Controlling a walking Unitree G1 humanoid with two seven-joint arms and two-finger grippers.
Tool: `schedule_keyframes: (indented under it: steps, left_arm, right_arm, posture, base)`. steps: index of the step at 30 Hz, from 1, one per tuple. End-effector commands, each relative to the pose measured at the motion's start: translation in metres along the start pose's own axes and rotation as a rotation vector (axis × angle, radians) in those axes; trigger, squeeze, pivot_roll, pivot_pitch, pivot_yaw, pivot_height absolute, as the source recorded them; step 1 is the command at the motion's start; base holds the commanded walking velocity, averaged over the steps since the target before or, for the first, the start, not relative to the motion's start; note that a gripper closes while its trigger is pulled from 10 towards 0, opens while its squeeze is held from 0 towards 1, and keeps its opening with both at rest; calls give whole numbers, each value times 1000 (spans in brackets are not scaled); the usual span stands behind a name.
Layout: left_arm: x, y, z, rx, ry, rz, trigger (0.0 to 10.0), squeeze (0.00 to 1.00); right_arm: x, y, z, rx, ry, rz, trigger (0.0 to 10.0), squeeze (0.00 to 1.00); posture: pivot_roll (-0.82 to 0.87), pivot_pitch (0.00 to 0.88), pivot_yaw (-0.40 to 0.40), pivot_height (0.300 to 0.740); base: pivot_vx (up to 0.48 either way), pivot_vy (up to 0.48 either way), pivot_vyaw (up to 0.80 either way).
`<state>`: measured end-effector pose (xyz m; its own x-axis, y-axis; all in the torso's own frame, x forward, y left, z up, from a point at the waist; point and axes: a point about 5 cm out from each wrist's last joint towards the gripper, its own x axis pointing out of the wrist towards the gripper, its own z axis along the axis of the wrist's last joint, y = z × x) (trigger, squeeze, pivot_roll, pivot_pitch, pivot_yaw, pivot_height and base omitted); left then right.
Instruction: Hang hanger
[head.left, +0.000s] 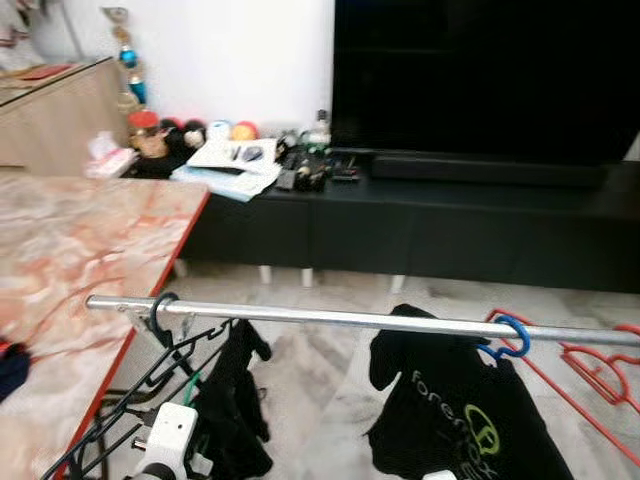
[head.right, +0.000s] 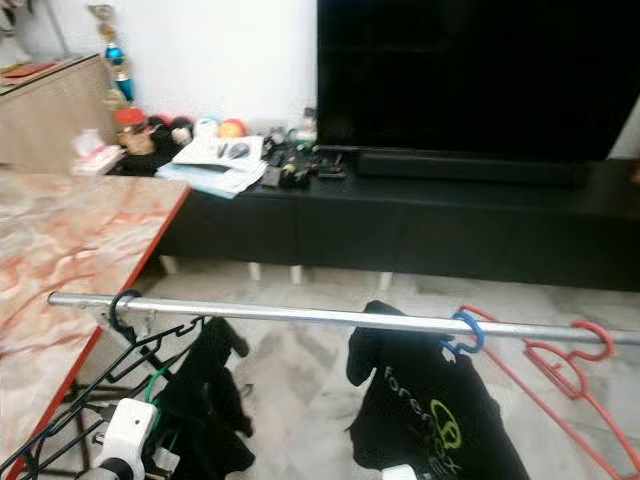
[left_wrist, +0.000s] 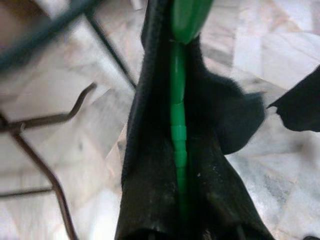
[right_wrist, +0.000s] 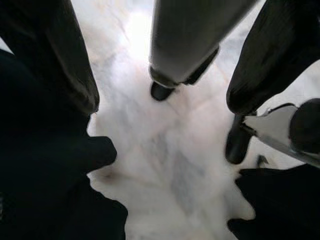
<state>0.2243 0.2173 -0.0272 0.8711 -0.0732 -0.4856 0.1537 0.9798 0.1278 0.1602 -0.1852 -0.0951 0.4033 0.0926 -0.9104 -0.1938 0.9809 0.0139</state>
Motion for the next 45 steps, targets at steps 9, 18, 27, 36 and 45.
schedule_keyframes:
  steps: [9,18,27,36,45]
  left_arm:
    - [1,3,6,29,-31,2,10000,0]
    - [0,2,6,26,-36,-10,10000,0]
    - [0,3,6,21,-36,-13,10000,0]
    - [-2,2,8,32,-49,-36,10000,0]
    - [-7,-5,25,285,-117,-237,10000,0]
  right_arm:
    - [1,2,8,7,-17,-6,10000,0]
    - [1,2,8,6,-14,-8,10000,0]
    - [1,2,8,8,-14,-13,10000,0]
    - [1,1,6,82,-22,-67,10000,0]
    - [1,1,3,197,-29,-93,10000,0]
  posture:
    - [150,0,-22,740]
    - [154,0,-19,740]
    - [155,0,-15,740]
    - [158,0,-14,740]
    - [159,0,-12,740]
  base:
    - [0,0,0]
    - [0,0,0]
    - [0,0,0]
    - [0,0,0]
    - [0,0,0]
